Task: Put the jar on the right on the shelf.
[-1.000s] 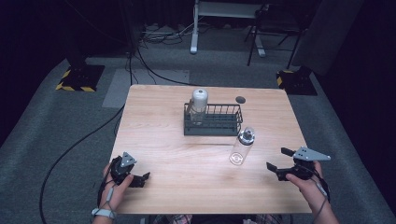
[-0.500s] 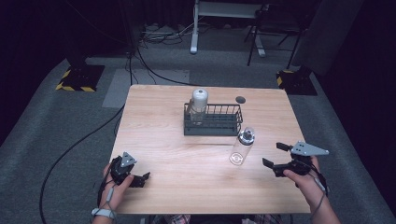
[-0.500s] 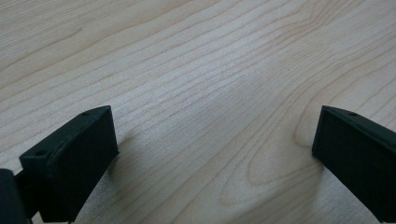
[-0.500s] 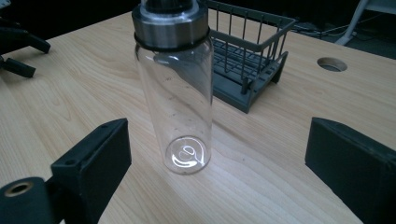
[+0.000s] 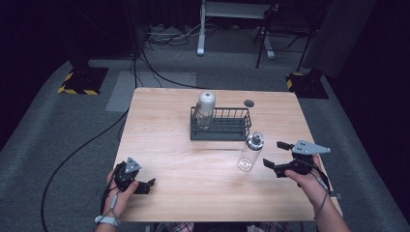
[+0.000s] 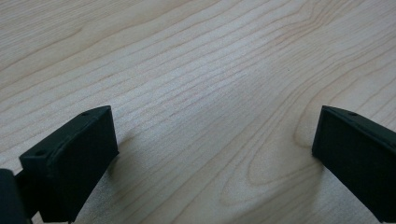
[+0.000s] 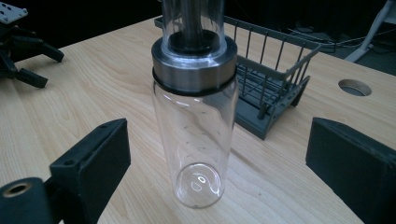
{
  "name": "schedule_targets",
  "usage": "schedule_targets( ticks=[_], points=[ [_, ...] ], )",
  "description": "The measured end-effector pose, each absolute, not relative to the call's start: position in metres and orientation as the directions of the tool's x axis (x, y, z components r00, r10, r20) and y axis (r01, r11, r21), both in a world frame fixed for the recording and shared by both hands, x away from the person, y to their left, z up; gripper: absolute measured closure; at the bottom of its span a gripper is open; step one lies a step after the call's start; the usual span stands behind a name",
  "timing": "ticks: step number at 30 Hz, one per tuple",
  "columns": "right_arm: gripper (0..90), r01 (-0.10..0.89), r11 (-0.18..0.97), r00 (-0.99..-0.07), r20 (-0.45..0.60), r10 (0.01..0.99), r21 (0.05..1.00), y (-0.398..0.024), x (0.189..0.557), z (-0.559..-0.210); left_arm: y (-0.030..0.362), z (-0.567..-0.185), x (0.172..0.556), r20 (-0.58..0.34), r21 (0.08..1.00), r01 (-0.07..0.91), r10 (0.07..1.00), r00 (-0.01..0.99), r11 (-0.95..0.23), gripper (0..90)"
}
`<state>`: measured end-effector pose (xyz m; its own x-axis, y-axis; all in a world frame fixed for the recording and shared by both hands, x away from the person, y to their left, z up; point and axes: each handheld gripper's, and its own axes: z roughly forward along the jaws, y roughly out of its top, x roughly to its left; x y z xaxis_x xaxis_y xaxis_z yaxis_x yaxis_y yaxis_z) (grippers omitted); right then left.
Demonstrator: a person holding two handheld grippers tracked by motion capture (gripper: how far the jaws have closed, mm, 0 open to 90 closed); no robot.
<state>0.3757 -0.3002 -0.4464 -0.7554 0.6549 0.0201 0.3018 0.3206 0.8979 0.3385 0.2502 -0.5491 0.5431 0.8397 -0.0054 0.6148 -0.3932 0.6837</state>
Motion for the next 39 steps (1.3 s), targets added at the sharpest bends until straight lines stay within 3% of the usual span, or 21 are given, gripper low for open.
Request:
schedule_targets(
  ticks=[25,39],
  points=[
    [7.6,0.271,0.32,-0.786,0.017,0.618,0.908,-0.269,0.396,-0.451,0.25,-0.549,0.339,-0.005,0.684,0.614,0.839,0.544,-0.393,0.0],
    [13.4,0.277,0.327,-0.793,0.022,0.609,0.903,-0.258,0.406,-0.464,0.25,-0.549,0.338,-0.005,0.684,0.614,0.84,0.543,-0.393,0.0]
  ],
)
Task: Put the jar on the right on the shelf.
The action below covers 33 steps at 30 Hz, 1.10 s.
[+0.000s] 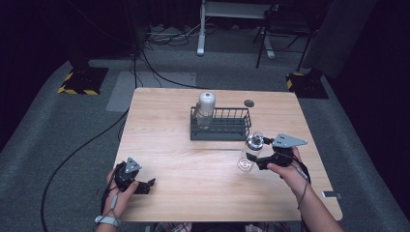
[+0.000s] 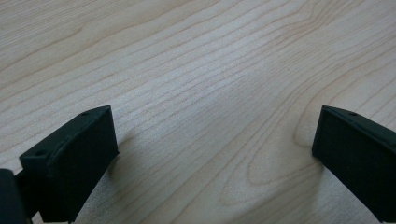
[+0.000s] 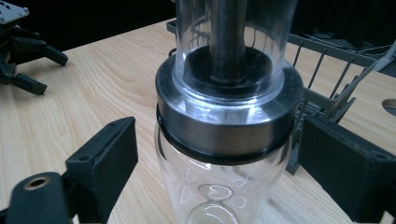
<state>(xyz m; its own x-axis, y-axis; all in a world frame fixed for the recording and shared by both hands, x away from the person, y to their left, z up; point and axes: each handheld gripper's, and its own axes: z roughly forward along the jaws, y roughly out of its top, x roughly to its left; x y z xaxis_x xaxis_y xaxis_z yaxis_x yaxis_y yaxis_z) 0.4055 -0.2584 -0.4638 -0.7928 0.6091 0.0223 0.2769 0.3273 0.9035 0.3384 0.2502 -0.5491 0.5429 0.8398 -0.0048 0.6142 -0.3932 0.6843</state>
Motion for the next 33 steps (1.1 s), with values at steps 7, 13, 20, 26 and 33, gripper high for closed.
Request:
schedule_targets(
  ticks=[7,13,20,26,33],
  points=[
    [20.1,0.285,0.324,-0.798,0.037,0.601,0.902,-0.254,0.41,-0.472,0.25,-0.549,0.338,-0.005,0.684,0.615,0.84,0.543,-0.393,0.0],
    [29.7,0.293,0.316,-0.8,0.051,0.597,0.902,-0.253,0.413,-0.477,0.25,-0.549,0.338,-0.005,0.684,0.614,0.84,0.543,-0.393,0.0],
    [31.3,0.283,0.349,-0.798,0.017,0.602,0.893,-0.251,0.412,-0.476,0.25,-0.549,0.338,-0.005,0.684,0.614,0.839,0.544,-0.394,0.0],
    [31.5,0.282,0.352,-0.792,0.009,0.61,0.893,-0.25,0.411,-0.475,0.25,-0.549,0.338,-0.005,0.684,0.614,0.839,0.543,-0.393,0.0],
    [31.5,0.277,0.363,-0.791,-0.003,0.612,0.89,-0.249,0.41,-0.463,0.25,-0.549,0.338,-0.004,0.685,0.614,0.84,0.543,-0.393,0.0]
  ],
)
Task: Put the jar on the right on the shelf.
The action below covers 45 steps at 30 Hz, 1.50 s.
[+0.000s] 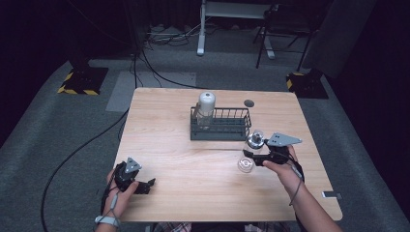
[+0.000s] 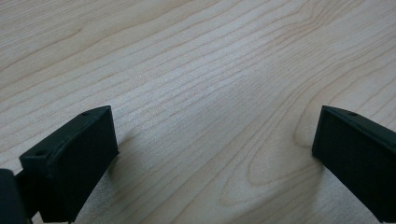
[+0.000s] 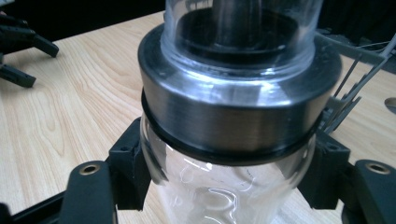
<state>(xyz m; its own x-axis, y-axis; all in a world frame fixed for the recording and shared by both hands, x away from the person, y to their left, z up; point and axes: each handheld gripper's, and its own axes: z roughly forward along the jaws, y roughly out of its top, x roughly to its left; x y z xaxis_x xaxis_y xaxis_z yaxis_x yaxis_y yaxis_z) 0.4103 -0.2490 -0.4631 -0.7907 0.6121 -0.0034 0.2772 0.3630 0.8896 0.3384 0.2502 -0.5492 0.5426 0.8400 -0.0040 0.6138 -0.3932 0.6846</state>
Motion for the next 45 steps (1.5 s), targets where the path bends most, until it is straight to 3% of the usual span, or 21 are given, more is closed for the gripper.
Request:
schedule_targets(
  ticks=[45],
  points=[
    [31.5,0.241,0.37,-0.781,-0.047,0.623,0.897,-0.251,0.441,-0.376,0.25,-0.549,0.338,-0.004,0.685,0.613,0.84,0.543,-0.393,0.0]
  ],
)
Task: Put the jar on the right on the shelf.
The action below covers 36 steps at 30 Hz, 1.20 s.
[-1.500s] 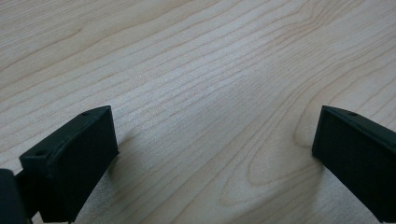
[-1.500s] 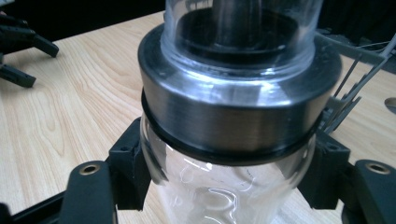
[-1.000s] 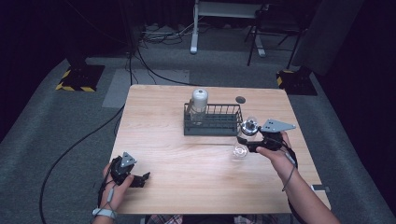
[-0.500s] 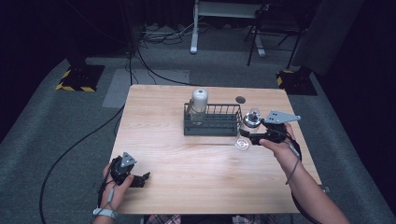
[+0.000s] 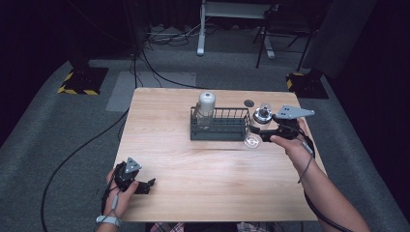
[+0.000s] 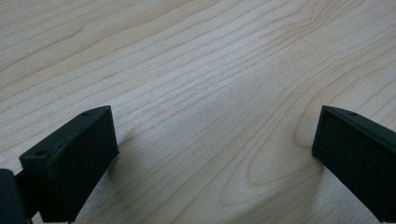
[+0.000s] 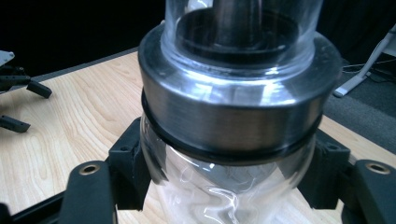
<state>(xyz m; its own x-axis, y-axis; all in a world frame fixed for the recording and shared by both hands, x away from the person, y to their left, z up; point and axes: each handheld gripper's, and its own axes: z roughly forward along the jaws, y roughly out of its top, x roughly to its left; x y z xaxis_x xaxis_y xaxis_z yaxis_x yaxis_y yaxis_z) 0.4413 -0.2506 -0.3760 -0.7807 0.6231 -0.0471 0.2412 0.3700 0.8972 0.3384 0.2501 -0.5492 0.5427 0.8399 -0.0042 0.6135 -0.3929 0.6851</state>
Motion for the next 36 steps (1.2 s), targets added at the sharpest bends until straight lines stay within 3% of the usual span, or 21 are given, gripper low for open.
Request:
schedule_targets(
  ticks=[36],
  points=[
    [31.5,0.198,0.354,-0.775,-0.075,0.627,0.914,-0.235,0.476,-0.334,0.25,-0.549,0.338,-0.004,0.685,0.613,0.84,0.543,-0.393,0.0]
  ],
)
